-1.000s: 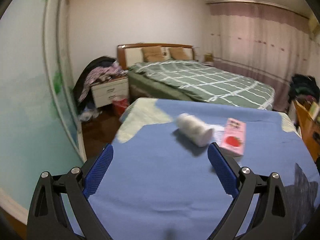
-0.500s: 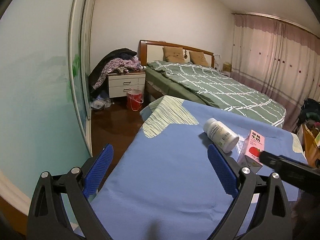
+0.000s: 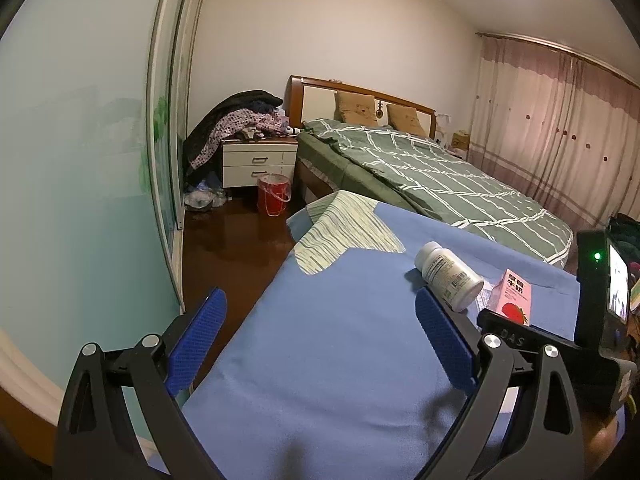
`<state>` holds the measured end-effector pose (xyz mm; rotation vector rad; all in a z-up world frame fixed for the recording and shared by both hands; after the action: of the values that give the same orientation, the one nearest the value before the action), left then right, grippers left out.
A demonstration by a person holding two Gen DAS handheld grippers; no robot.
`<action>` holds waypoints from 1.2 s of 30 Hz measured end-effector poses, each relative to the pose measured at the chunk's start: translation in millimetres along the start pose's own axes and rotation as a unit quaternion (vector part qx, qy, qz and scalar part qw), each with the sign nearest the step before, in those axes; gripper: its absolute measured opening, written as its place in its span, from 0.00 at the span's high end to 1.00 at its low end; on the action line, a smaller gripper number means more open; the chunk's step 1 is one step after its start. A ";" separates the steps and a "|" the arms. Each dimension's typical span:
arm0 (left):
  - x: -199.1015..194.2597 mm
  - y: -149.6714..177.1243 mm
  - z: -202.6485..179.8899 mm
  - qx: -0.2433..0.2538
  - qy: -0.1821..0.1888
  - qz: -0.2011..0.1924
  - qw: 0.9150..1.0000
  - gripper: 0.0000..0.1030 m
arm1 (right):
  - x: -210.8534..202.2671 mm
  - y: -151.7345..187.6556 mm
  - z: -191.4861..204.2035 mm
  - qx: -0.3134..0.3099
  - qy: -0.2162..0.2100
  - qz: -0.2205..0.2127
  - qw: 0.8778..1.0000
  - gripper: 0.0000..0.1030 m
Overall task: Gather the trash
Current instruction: 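Move the right gripper to the pink milk box and grasp it, then carry the pink milk box with the right gripper into the bin and release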
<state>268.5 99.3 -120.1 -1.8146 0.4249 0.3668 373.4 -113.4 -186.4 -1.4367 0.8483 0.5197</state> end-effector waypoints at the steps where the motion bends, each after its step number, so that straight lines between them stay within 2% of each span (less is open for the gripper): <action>1: 0.6 -0.7 0.2 0.000 0.001 0.000 1.000 0.09 | 1.1 0.0 -5.7 0.002 0.003 -0.001 1.000 0.28; 4: 1.2 -0.4 -0.7 0.000 0.003 0.001 1.000 0.09 | 3.3 1.6 -16.9 0.011 0.009 -0.002 1.000 0.29; 9: -0.3 1.4 -3.3 0.005 0.001 0.005 1.000 0.08 | 10.3 2.3 -12.0 0.008 0.002 0.007 1.000 0.31; 10: 0.1 1.9 -4.1 0.006 0.001 0.006 1.000 0.08 | 9.6 1.4 -12.0 0.007 0.000 0.004 1.000 0.43; 11: 0.4 2.0 -4.5 0.006 0.001 0.007 1.000 0.08 | 9.8 0.1 -11.6 0.003 0.001 0.003 1.000 0.44; 13: 0.6 2.2 -6.1 0.009 0.002 0.007 1.000 0.08 | 9.3 0.7 -12.8 -0.001 -0.003 0.007 1.000 0.54; 18: 3.2 2.7 -8.7 0.012 0.006 0.010 1.000 0.08 | -4.4 2.1 -31.7 0.006 -0.015 0.000 1.000 0.54; 22: 3.2 3.6 -11.4 0.016 0.007 0.010 1.000 0.08 | -27.7 6.7 -62.1 0.017 -0.024 -0.017 0.999 0.55; 27: 4.3 5.2 -15.0 0.023 0.009 0.014 1.000 0.08 | -61.7 26.1 -130.8 0.059 -0.022 -0.040 0.997 0.55; 32: 6.4 9.2 -25.0 0.038 0.013 0.024 0.999 0.08 | -86.8 54.7 -231.7 0.125 0.029 -0.056 0.990 0.54; 36: 9.6 13.9 -37.0 0.050 0.022 0.038 0.998 0.08 | -97.2 81.5 -308.9 0.170 0.076 -0.048 0.981 0.54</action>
<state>271.7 59.2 -126.1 -1.7152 0.5350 0.3523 192.3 -390.4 -142.0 -1.2041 0.9334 0.1800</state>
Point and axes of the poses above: each gripper's, at about its wrist camera, not at the fingertips, and x roughly the way its jaws point, z to its left, y to its underside, the point moved 7 cm from there along x, roughly the way its jaws point, and after that the axes turned 14 degrees about y, right-handed, at the moved point
